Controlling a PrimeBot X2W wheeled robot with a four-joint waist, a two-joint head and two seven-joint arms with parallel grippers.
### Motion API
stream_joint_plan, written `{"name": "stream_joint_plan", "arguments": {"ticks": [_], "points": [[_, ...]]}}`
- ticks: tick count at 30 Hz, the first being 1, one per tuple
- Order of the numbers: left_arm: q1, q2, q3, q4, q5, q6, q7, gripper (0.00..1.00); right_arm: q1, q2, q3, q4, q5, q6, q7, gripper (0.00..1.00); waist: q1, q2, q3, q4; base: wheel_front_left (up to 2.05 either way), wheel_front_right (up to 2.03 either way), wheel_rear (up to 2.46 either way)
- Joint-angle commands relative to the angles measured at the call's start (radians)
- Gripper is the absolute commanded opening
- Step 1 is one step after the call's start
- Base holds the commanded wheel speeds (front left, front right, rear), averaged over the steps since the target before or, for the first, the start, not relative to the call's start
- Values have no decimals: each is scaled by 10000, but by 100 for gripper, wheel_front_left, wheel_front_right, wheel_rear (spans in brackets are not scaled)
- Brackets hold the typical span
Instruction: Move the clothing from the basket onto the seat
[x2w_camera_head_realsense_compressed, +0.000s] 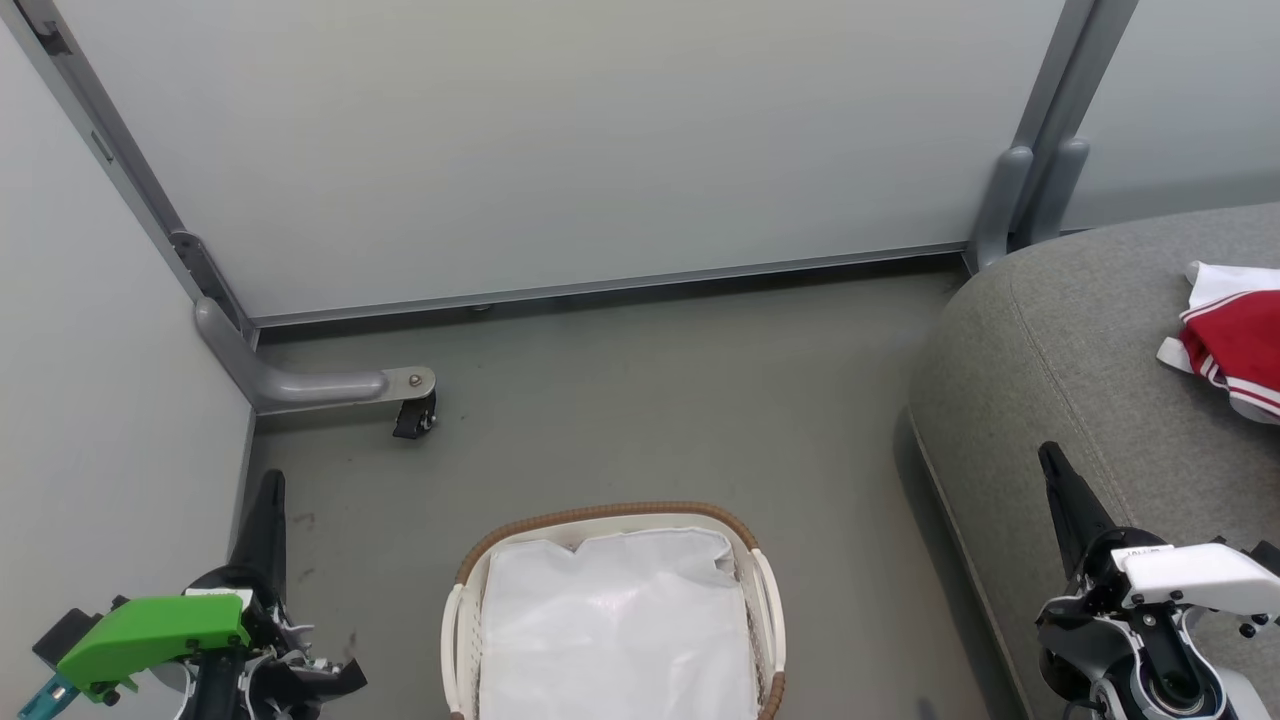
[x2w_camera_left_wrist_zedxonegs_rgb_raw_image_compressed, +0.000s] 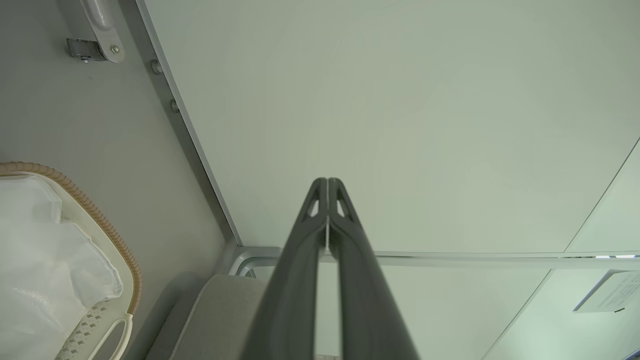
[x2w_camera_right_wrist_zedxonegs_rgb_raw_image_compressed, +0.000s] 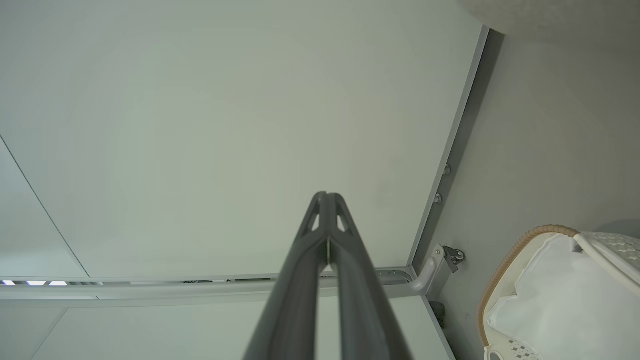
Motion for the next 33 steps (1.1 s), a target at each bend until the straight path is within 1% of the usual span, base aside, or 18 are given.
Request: {"name": "stream_joint_plan", "arguments": {"ticks": [1,33], "points": [[-162,72,32,-49,-225,-53,36,0,111,-62,-40,-67,188,-3,84,0,0,0,-6,5,0,0,0],[-141,71,28,-44,-218,-55,48,0,113,-61,-36,-64,197,-3,70,0,0,0,-10,8,0,0,0]]}}
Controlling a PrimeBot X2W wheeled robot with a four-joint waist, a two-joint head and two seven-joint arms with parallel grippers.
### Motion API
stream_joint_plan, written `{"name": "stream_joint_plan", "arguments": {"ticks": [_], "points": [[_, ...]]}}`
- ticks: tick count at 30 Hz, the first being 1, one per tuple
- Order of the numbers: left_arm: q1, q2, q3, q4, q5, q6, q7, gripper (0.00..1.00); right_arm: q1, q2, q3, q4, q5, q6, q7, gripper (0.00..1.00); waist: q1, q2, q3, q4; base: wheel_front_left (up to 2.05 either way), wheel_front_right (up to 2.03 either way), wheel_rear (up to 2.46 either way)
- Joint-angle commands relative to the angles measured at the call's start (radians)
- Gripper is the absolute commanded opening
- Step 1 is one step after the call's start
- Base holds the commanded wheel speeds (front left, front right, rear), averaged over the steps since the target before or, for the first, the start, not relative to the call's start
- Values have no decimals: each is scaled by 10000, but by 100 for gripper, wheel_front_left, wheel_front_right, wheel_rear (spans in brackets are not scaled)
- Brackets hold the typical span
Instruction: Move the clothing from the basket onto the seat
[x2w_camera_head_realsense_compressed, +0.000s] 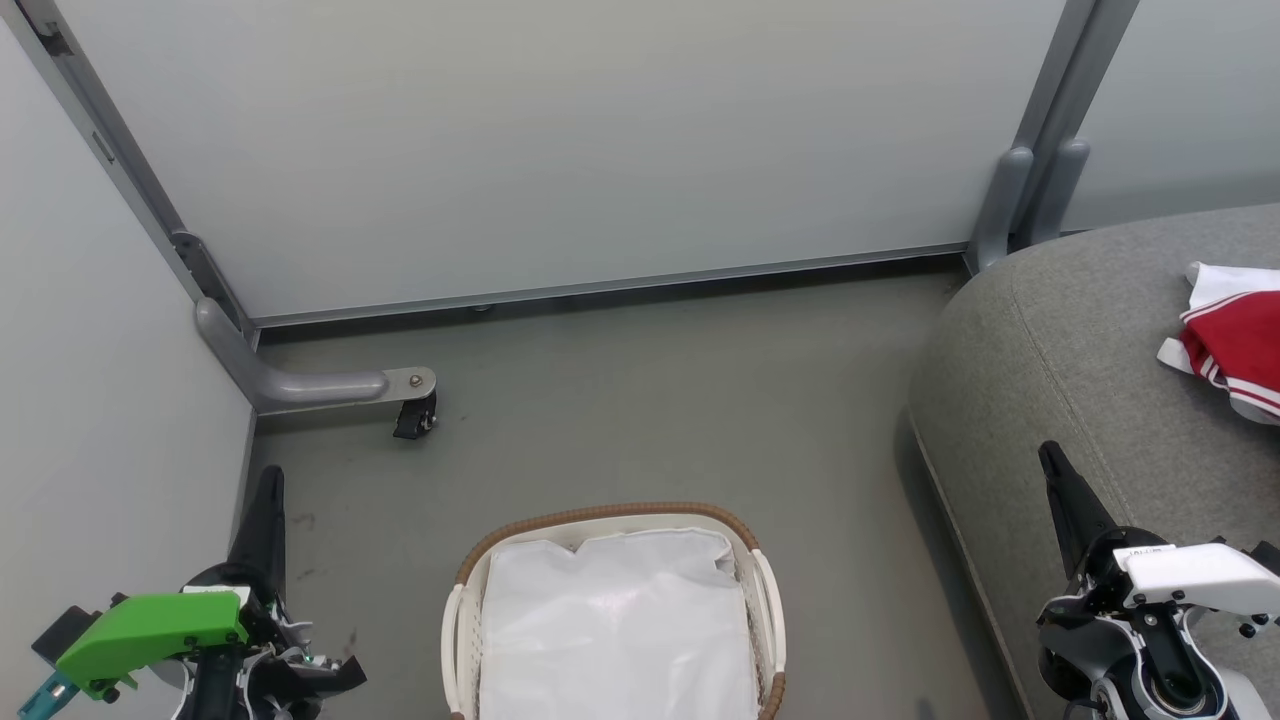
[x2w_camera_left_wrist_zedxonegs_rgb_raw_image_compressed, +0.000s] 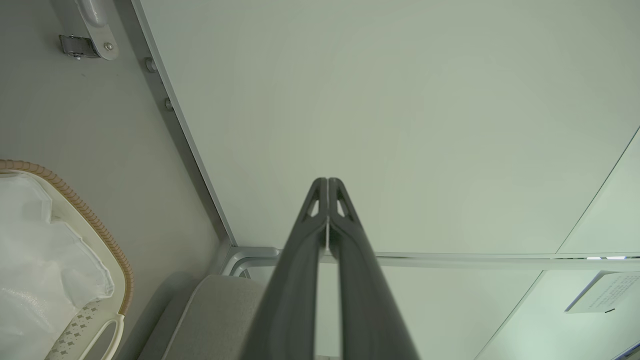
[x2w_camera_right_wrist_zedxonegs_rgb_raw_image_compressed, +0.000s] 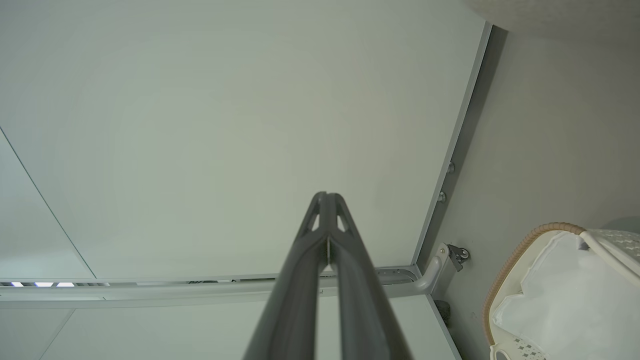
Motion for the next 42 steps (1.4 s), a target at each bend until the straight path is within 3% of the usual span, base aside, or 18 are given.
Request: {"name": "stream_joint_plan", "arguments": {"ticks": [1,42], "points": [[-99,69,24,-15,-32,-55,33,0,107,-59,-19,-35,30,-3,15,0,0,0,0,0,0,0,0],[-99,70,22,-16,-34,-55,31,0,107,-59,-19,-34,31,-3,13,0,0,0,0,0,0,0,0]]}}
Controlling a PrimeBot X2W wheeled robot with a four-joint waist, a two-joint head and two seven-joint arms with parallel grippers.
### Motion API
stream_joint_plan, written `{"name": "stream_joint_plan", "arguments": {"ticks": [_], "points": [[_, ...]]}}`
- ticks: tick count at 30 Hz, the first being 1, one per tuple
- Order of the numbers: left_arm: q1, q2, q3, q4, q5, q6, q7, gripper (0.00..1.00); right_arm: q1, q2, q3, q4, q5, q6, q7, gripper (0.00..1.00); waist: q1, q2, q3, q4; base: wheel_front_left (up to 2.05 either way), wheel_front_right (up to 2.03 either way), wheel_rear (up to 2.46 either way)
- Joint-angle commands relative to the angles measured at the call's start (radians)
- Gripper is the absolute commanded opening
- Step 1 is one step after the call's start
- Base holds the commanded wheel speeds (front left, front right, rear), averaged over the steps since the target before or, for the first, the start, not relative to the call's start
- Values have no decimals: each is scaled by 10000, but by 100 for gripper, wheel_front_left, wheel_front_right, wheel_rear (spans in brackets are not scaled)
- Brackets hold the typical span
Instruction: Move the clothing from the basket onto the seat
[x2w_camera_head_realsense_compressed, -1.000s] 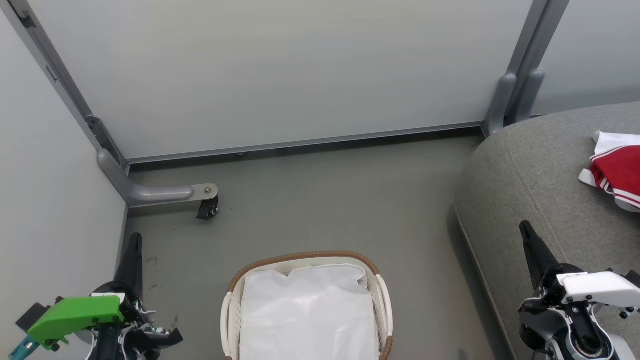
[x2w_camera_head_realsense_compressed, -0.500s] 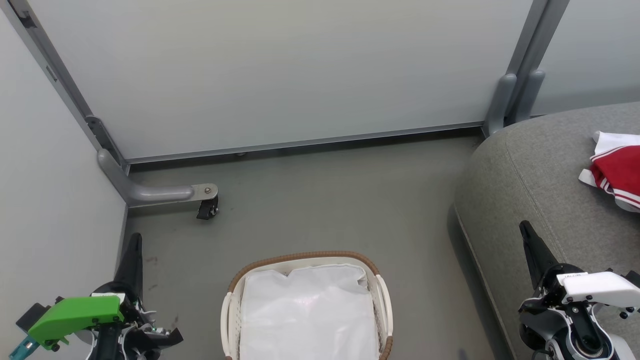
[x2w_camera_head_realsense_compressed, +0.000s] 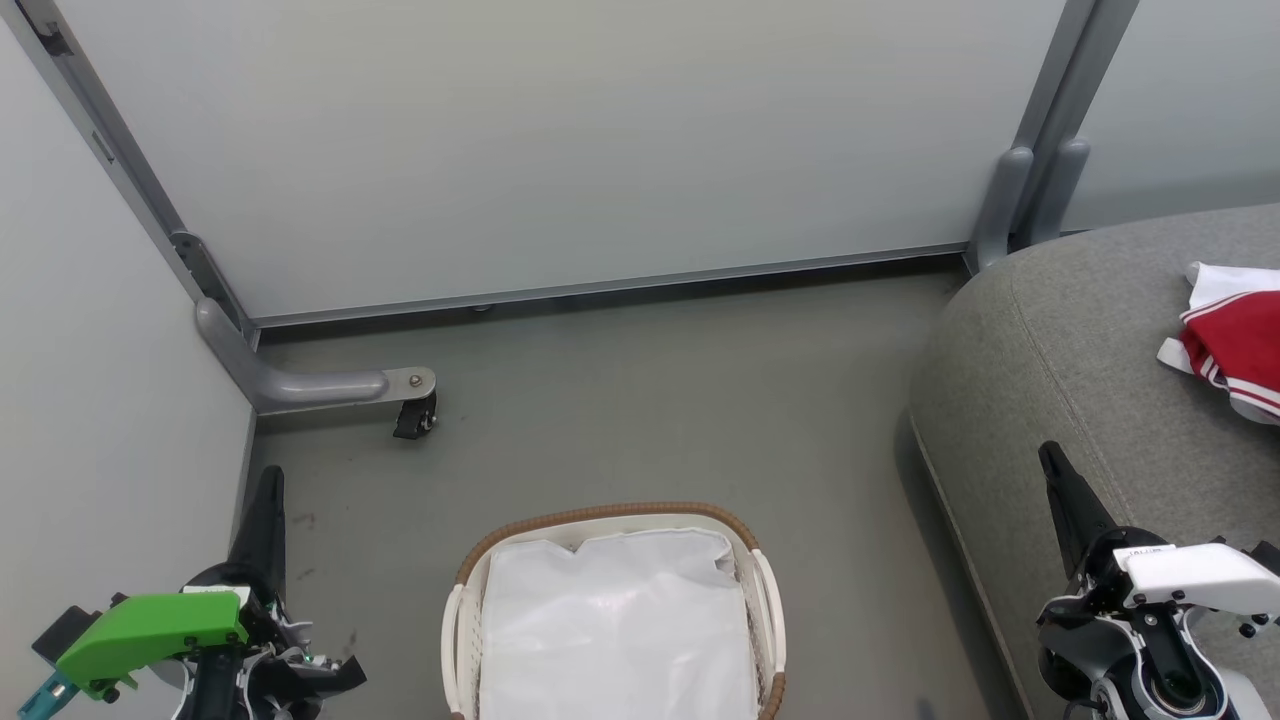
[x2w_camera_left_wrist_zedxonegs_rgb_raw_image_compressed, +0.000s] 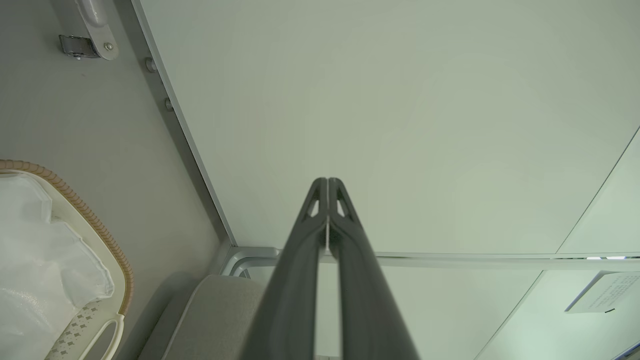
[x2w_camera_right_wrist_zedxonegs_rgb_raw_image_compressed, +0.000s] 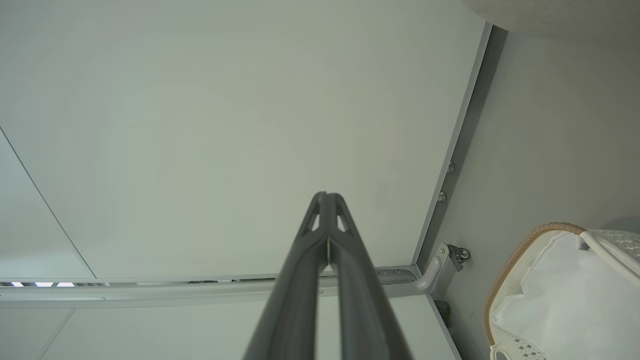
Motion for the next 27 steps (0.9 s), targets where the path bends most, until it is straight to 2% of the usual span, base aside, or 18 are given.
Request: {"name": "stream_joint_plan", "arguments": {"ticks": [1,27], "points": [[-99,70,22,-14,-34,-55,31,0,106,-59,-21,-32,31,-3,13,0,0,0,0,0,0,0,0],[-98,68,21,-15,-35,-56,30,0,106,-60,-20,-32,32,-3,12,0,0,0,0,0,0,0,0]]}}
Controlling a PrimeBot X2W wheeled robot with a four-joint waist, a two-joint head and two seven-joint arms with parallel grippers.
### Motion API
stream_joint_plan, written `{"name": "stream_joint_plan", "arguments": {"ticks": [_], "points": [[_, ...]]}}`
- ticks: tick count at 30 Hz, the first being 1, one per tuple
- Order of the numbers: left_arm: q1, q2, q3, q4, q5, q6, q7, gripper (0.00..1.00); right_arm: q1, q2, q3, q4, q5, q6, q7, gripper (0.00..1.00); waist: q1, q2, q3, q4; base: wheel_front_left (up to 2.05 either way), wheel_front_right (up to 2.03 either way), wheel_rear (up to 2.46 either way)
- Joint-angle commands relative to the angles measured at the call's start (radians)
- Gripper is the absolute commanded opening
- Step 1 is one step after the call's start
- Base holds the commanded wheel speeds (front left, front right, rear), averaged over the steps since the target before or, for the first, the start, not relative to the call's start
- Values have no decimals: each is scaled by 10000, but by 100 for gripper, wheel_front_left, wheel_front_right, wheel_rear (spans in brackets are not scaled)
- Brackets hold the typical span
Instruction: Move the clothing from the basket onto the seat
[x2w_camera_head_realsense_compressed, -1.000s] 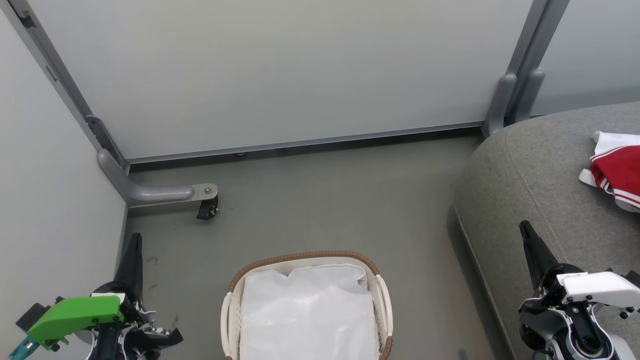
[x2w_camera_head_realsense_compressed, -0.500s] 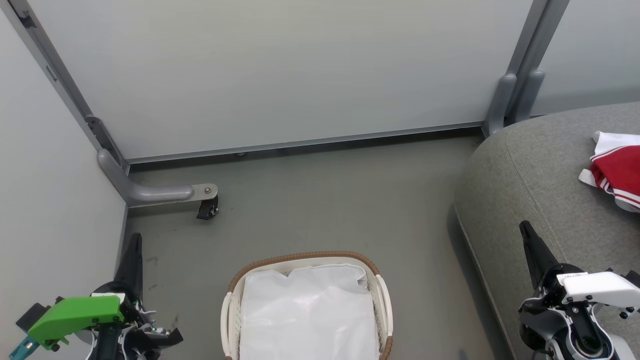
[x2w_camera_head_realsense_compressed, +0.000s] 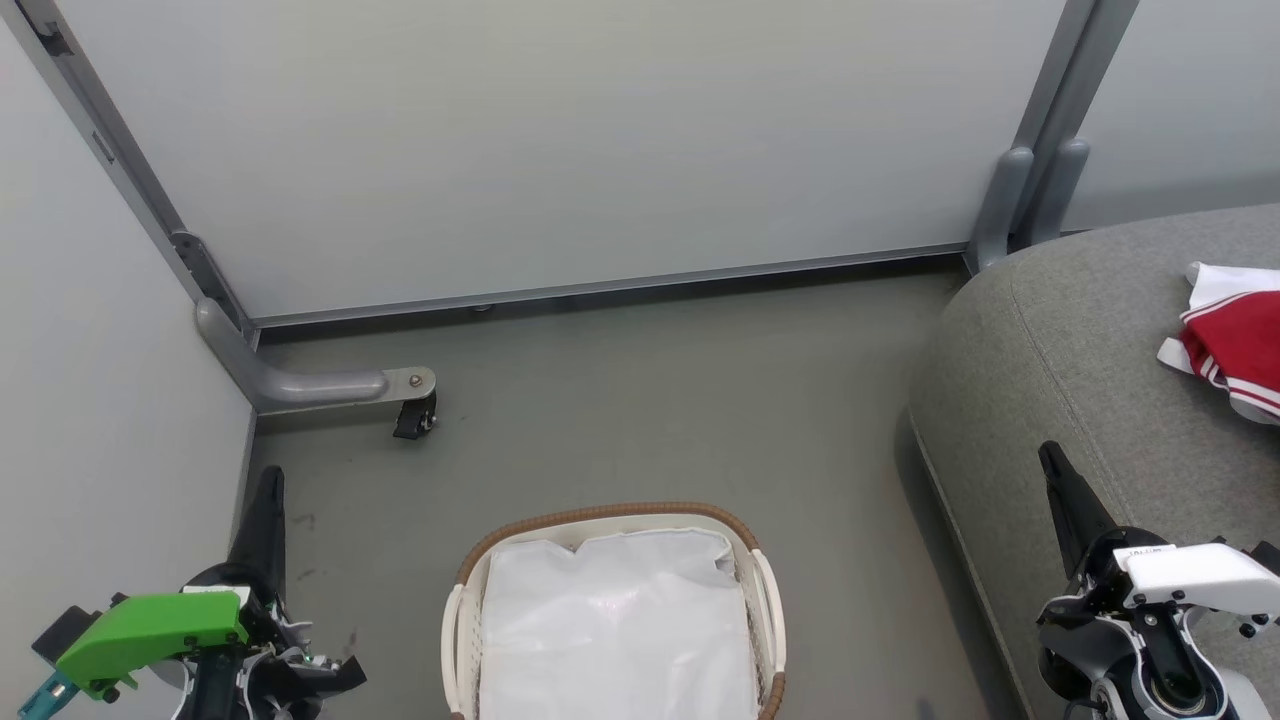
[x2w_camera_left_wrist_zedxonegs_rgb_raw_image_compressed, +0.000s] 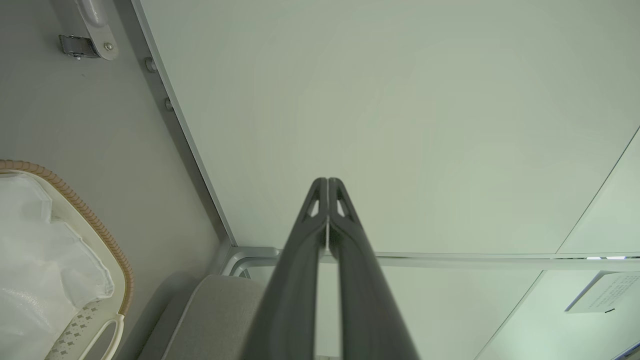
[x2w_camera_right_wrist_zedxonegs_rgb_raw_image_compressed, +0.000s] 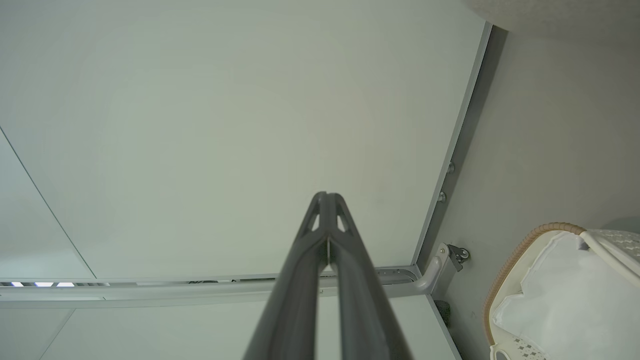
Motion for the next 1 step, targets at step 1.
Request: {"name": "stream_joint_plan", "arguments": {"ticks": [1], "points": [[-98,67,21,-15,-35,-56,30,0,106,-60,-20,-32,32,-3,12,0,0,-1,0,0,0,0,0]]}}
